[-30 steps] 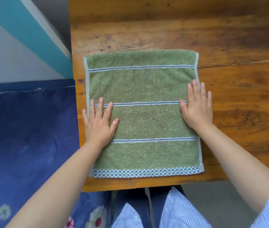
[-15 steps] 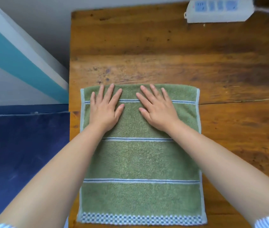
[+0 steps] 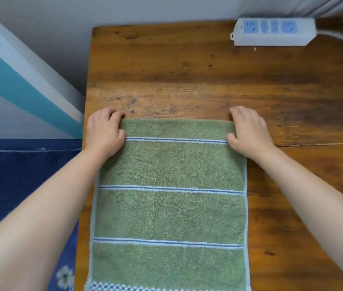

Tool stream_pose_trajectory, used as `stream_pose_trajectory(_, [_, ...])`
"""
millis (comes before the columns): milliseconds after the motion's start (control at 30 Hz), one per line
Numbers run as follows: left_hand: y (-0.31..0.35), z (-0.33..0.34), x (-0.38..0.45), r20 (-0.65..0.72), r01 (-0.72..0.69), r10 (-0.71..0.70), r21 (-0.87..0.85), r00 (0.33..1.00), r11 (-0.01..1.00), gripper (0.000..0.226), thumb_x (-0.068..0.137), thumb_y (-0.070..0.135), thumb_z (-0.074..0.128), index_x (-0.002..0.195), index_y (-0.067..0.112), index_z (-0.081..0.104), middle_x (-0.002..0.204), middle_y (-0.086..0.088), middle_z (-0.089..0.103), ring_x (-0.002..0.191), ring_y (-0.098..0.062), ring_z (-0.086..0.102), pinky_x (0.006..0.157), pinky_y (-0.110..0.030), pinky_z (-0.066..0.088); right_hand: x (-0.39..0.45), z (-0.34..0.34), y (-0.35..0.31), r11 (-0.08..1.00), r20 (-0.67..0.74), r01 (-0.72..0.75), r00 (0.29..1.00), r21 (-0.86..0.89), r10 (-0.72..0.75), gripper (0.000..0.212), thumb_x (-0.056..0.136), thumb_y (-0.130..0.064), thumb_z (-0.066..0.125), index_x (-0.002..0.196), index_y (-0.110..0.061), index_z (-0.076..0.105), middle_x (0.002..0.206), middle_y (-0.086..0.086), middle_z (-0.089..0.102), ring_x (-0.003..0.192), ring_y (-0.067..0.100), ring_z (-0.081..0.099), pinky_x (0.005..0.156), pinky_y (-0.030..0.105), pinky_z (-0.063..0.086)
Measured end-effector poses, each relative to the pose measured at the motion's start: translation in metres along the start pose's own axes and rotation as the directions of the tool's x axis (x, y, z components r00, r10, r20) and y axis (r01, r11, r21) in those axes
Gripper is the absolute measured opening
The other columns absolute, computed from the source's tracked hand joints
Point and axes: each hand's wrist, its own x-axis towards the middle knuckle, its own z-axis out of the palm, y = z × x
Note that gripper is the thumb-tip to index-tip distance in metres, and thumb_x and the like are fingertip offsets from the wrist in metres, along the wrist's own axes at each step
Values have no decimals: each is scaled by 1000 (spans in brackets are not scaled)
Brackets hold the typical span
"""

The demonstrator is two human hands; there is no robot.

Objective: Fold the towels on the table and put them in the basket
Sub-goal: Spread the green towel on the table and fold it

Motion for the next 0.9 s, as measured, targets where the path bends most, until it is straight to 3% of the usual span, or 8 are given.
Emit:
stream_pose_trajectory(100, [5, -13, 8, 87, 25, -32, 85, 996, 996, 43, 84, 12, 49, 126, 8, 50, 124, -17, 52, 117, -34, 41, 99, -39, 31, 4, -10, -9, 997, -7, -18, 1000, -76, 17, 63, 81, -11, 53, 139, -12, 28, 132, 12, 45, 122, 31, 39, 98, 42, 32])
stream_pose_trajectory(167, [6, -22, 9, 134, 3, -21, 129, 991, 992, 32, 85, 10, 50, 116, 5, 55, 118, -17, 54, 112, -34, 42, 92, -39, 37, 8, -18, -11, 991, 39, -12, 999, -135, 18, 46, 80, -8, 53, 125, -11, 43, 121, 12, 54, 115, 30, 43, 92, 40, 33])
stream_pose_trajectory(300, [5, -29, -6, 69, 1, -9, 113, 998, 994, 22, 87, 8, 47, 104, -1, 58, 111, -21, 50, 111, -35, 38, 90, -41, 38, 1, -27, -8, 994, 49, 7, 999, -112, -2, 26, 81, 0, 49, 103, -4, 60, 109, 16, 58, 107, 32, 47, 87, 38, 39])
stream_pose_trajectory(400, [1, -30, -31, -15, -45, 46, 45, 999, 998, 21, 87, 5, 48, 102, -4, 59, 111, -21, 51, 111, -35, 39, 91, -42, 37, -26, -25, -2, 999, -95, 32, 995, 1, -32, 23, 83, 2, 49, 103, 0, 61, 107, 17, 57, 105, 33, 47, 85, 39, 41])
stream_pose_trajectory(500, [-8, -27, -68, -81, -117, 116, 3, 990, 993, 11, 81, -2, 51, 88, -6, 58, 91, -23, 57, 92, -36, 48, 78, -43, 39, -65, -14, 4, 991, -249, 94, 966, 92, -69, 19, 80, 6, 49, 95, 4, 60, 99, 21, 60, 99, 35, 49, 82, 38, 40])
stream_pose_trajectory(667, [-33, -6, -148, -228, -268, 253, -33, 940, 963, 21, 74, 5, 40, 74, -6, 57, 74, -24, 56, 75, -40, 51, 63, -43, 42, -140, 23, 1, 967, -509, 237, 847, 96, -157, 17, 62, 10, 49, 74, 6, 61, 73, 24, 61, 74, 40, 56, 64, 34, 42])
stream_pose_trajectory(833, [-50, 3, -204, -278, -413, 398, 4, 874, 911, 26, 67, 12, 31, 62, -2, 52, 58, -19, 51, 57, -34, 51, 58, -29, 26, -202, 50, -12, 969, -589, 222, 800, 112, -115, 22, 56, 9, 46, 72, 7, 61, 70, 25, 60, 70, 42, 58, 64, 33, 42])
stream_pose_trajectory(900, [-57, 3, -227, -263, -461, 453, 35, 852, 887, 24, 66, 12, 32, 62, -2, 52, 57, -17, 51, 55, -33, 52, 58, -31, 35, -230, 62, -15, 967, -585, 217, 805, 133, -101, 22, 55, 11, 46, 71, 7, 61, 71, 26, 60, 71, 43, 59, 66, 33, 37])
